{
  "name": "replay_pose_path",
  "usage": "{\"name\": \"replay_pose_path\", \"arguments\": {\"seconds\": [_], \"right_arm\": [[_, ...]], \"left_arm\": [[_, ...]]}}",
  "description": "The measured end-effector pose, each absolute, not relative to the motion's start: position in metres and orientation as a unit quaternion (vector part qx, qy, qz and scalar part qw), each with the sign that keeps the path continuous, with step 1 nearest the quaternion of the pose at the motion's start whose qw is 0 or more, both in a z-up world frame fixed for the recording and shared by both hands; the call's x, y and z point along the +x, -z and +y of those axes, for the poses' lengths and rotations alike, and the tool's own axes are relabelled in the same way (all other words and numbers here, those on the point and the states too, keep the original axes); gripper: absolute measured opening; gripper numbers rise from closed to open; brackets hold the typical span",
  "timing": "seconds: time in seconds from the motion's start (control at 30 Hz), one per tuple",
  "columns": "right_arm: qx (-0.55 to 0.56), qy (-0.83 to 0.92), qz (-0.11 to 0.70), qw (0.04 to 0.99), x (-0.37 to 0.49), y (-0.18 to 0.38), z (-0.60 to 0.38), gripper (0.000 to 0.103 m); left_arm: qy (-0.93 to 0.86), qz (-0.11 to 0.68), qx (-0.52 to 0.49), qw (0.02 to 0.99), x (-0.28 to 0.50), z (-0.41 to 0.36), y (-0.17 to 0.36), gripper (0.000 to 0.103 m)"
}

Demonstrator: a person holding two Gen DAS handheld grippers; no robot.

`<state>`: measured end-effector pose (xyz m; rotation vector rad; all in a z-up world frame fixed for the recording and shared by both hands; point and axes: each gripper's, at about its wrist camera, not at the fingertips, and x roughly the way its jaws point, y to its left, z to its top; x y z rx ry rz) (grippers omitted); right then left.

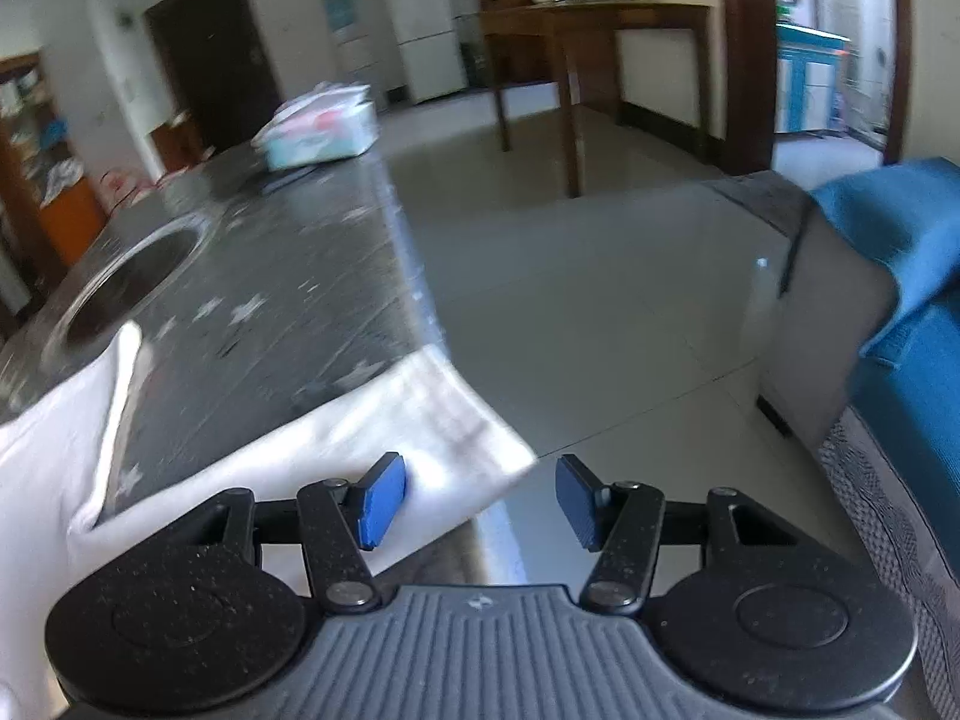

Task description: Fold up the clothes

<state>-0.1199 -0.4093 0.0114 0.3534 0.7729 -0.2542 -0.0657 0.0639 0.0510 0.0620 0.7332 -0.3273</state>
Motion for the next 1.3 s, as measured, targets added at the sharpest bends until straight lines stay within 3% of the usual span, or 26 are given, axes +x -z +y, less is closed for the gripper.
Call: {"name": "replay_pose_path", "arguments": {"seconds": [0.07,0.13,0.2,0.3,0.87,1.3], "right_arm": [[0.194,0.111,0.371,0.901,-0.122,-0.009,-0.416,0.052],[0.22,0.095,0.368,0.898,-0.124,-0.007,-0.422,0.041],[0.235,0.087,0.362,0.898,-0.126,-0.006,-0.426,0.024],[0.222,0.089,0.348,0.906,-0.133,-0.013,-0.423,0.009],[0.116,-0.119,0.258,0.952,-0.128,-0.139,-0.301,0.008],[0.037,-0.297,0.302,0.905,-0.128,-0.138,-0.17,0.007]], "left_arm": [[0.167,0.355,0.035,0.919,-0.072,0.059,-0.051,0.044],[0.177,0.357,0.04,0.916,-0.076,0.053,-0.051,0.044],[0.188,0.357,0.047,0.914,-0.081,0.046,-0.05,0.044],[0.209,0.358,0.059,0.908,-0.09,0.033,-0.048,0.044],[0.329,0.34,0.117,0.873,-0.146,-0.025,-0.034,0.045],[0.241,0.333,0.071,0.909,-0.165,0.056,-0.045,0.049]]}}
